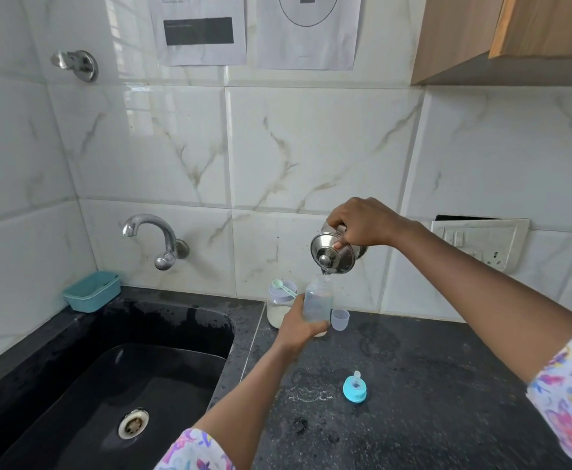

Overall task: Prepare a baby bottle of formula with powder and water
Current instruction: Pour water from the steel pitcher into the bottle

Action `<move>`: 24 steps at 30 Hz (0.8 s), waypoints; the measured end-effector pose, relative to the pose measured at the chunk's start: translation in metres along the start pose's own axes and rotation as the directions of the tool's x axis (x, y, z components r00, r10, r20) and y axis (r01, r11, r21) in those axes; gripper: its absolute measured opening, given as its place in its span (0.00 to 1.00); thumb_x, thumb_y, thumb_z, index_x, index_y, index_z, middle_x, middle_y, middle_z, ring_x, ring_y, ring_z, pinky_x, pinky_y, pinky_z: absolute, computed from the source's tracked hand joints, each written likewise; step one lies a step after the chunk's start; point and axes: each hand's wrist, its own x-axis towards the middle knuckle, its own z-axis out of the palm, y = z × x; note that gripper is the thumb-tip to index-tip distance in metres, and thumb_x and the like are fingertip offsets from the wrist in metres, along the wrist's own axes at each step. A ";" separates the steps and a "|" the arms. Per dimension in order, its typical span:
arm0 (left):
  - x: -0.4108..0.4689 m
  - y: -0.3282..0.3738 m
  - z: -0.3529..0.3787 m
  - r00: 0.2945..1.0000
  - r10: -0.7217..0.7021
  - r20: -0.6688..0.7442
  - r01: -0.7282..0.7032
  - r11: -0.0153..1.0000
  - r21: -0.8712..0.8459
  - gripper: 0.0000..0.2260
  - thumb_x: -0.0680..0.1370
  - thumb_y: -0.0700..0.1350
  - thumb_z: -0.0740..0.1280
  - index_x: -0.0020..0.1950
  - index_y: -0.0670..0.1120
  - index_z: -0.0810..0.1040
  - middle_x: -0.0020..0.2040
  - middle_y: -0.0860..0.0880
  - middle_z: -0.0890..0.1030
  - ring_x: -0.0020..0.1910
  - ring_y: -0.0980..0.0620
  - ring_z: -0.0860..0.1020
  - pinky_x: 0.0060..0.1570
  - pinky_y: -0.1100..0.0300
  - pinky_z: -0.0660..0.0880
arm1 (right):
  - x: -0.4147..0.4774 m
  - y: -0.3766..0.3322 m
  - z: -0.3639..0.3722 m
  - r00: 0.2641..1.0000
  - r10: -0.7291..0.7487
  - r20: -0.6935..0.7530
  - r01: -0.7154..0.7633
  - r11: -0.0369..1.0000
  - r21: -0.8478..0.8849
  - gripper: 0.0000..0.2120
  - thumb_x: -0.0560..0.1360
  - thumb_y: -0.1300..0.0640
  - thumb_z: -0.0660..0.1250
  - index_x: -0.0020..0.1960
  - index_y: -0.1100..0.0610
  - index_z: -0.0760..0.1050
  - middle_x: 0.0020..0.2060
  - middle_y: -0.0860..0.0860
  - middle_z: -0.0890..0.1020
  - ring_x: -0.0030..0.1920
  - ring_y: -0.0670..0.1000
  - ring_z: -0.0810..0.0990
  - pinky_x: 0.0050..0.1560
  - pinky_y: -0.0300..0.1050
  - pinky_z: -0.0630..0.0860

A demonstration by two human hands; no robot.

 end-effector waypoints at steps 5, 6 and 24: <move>0.006 0.001 -0.001 1.000 0.002 -0.014 -0.001 1.000 0.028 0.28 0.63 0.48 0.68 0.61 0.54 0.64 0.55 0.53 0.74 0.52 0.55 0.74 0.39 0.72 0.68 | 0.005 -0.003 -0.004 1.000 -0.018 0.009 0.018 0.999 -0.050 0.23 0.70 0.50 0.72 0.30 0.52 0.58 0.29 0.47 0.67 0.37 0.51 0.67 0.30 0.41 0.57; 0.006 0.002 -0.001 1.000 0.004 -0.012 -0.004 0.999 0.032 0.28 0.63 0.48 0.68 0.60 0.54 0.63 0.54 0.54 0.74 0.52 0.56 0.73 0.39 0.72 0.68 | 0.005 -0.004 -0.005 1.000 -0.021 0.014 0.021 0.998 -0.067 0.23 0.70 0.50 0.71 0.30 0.52 0.58 0.29 0.46 0.67 0.37 0.51 0.67 0.30 0.40 0.56; 0.016 -0.002 0.001 0.998 0.010 -0.062 -0.009 1.000 0.017 0.25 0.66 0.45 0.71 0.59 0.55 0.65 0.55 0.52 0.74 0.53 0.52 0.73 0.37 0.72 0.68 | 0.009 -0.014 -0.016 0.996 -0.093 -0.006 0.091 0.977 -0.191 0.12 0.71 0.50 0.70 0.39 0.55 0.69 0.42 0.50 0.77 0.43 0.53 0.72 0.37 0.43 0.59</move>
